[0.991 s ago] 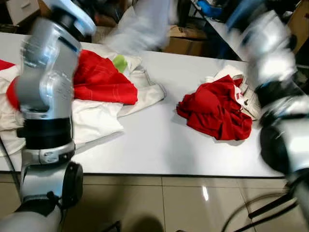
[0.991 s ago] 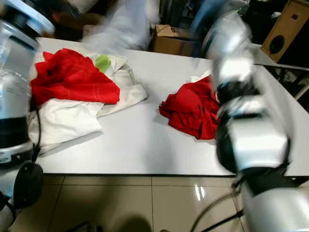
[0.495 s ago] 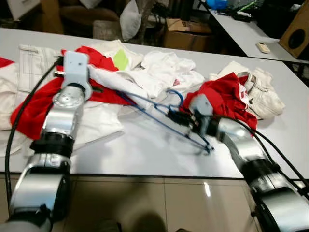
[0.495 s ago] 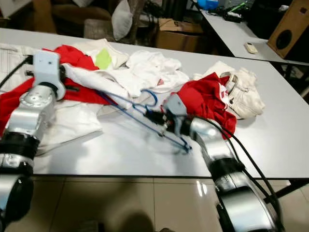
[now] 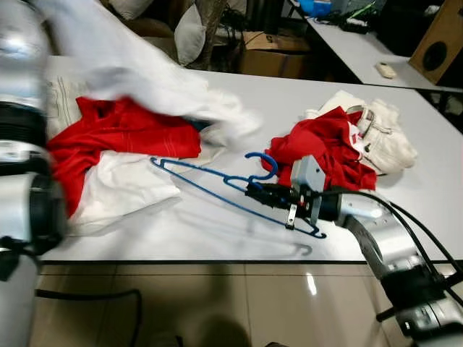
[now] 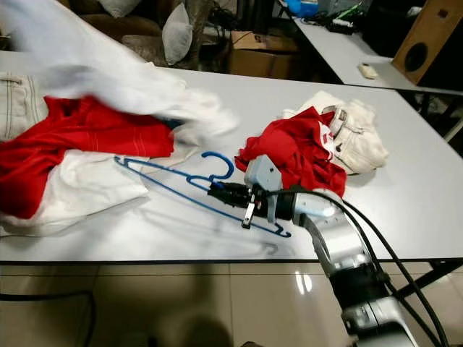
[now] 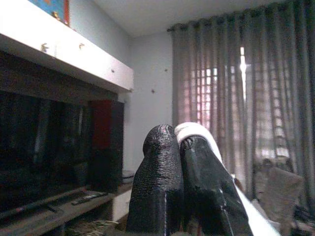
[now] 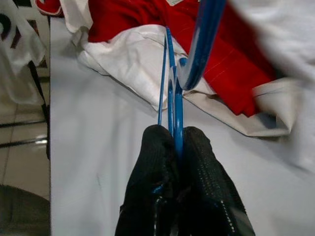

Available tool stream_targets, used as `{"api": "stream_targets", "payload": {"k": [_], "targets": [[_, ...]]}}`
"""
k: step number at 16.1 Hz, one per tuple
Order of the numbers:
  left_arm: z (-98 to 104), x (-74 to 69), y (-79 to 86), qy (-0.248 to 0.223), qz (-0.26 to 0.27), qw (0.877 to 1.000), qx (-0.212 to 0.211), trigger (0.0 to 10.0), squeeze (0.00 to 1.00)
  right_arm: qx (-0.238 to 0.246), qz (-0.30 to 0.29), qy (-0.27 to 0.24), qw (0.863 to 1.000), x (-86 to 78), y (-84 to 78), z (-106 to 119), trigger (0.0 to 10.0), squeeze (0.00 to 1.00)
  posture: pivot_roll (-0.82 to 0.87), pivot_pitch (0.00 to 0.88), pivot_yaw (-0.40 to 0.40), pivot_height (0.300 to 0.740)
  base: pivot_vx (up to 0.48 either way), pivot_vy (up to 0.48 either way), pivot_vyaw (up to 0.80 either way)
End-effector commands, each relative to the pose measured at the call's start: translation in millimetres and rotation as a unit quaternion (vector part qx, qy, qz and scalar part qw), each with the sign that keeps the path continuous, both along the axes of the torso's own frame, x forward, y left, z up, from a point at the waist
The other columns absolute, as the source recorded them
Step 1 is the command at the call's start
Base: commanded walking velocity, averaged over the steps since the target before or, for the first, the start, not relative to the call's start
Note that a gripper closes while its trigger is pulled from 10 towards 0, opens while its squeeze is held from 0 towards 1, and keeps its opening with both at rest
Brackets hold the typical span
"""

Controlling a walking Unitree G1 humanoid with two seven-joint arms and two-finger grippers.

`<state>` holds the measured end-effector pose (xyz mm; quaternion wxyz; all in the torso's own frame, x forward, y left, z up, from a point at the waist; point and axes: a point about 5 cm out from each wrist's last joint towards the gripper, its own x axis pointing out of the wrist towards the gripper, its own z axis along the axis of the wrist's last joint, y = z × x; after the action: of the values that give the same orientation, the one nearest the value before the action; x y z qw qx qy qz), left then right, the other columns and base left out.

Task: Hang hanger

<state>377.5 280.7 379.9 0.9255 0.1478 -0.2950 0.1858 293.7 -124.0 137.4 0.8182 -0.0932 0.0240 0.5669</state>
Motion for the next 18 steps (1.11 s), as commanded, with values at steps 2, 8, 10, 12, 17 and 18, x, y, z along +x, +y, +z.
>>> {"api": "stream_targets", "payload": {"k": [2,8,10,12,17,18], "targets": [[-104,8.2,17.8,0.230,0.010,0.971,0.062,10.0,0.00,0.008,-0.019,0.001,1.000,-12.4,-2.6,5,10.0,0.00,0.00,0.000,-0.058,0.740,0.000,0.000,0.00],[-184,-33.1,56.0,0.418,-0.088,0.902,0.059,10.0,1.00,0.071,-0.138,0.038,0.987,-13.3,-0.4,11,10.0,0.00,0.02,0.000,-0.086,0.740,0.000,0.000,0.00],[-174,-43.1,66.0,0.442,-0.115,0.885,0.093,10.0,1.00,0.074,-0.146,0.039,0.986,-14.5,0.3,11,10.0,0.00,0.01,0.000,-0.089,0.740,0.000,0.000,0.00],[-173,-63.2,69.4,0.518,-0.189,0.820,0.151,10.0,1.00,0.071,-0.155,0.045,0.984,-15.3,-3.0,11,10.0,0.00,0.01,0.000,-0.096,0.740,0.000,0.000,0.00],[-145,-96.0,79.2,0.526,-0.262,0.789,0.180,10.0,1.00,0.098,-0.222,0.056,0.969,-8.3,-18.2,26,10.0,0.00,-0.01,0.000,-0.106,0.740,0.000,0.000,0.00],[-140,-96.0,77.7,0.508,-0.271,0.799,0.174,10.0,1.00,0.102,-0.225,0.055,0.967,-7.8,-18.6,28,10.0,0.00,-0.01,0.000,-0.105,0.740,0.000,0.000,0.00]]}}
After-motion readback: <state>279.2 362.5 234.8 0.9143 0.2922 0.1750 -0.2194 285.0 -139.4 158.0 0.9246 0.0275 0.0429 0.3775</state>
